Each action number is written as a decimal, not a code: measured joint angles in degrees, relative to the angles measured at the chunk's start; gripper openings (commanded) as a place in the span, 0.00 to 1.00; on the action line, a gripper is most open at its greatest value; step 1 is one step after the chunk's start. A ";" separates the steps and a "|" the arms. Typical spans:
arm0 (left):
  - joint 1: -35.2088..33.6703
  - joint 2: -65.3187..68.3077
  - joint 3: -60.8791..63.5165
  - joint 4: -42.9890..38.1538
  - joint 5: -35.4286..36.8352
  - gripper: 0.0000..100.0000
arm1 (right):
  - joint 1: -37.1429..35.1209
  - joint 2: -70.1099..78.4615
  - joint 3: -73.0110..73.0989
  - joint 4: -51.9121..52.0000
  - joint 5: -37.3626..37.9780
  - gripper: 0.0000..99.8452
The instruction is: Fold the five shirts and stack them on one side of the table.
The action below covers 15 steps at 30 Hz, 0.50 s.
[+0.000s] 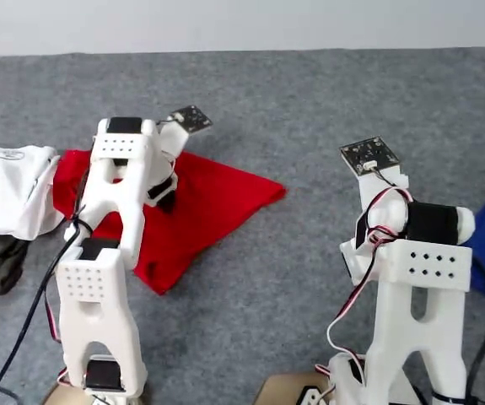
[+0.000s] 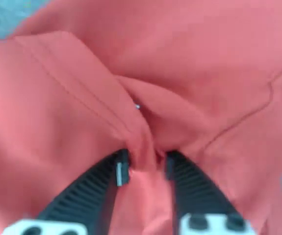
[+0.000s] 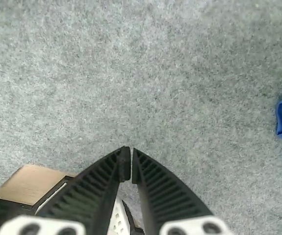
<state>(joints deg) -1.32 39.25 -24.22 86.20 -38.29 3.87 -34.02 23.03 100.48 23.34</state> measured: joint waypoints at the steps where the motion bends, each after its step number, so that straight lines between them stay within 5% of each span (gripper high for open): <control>1: -0.09 0.00 -0.62 0.00 0.00 0.01 | 0.00 0.00 0.00 0.00 0.00 0.01; 15: 0.18 -5.01 -10.11 8.44 0.00 0.00 | -0.44 0.00 0.00 0.00 -0.70 0.01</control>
<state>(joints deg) -1.14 34.24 -34.33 94.64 -38.29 3.43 -34.02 23.03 100.48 22.64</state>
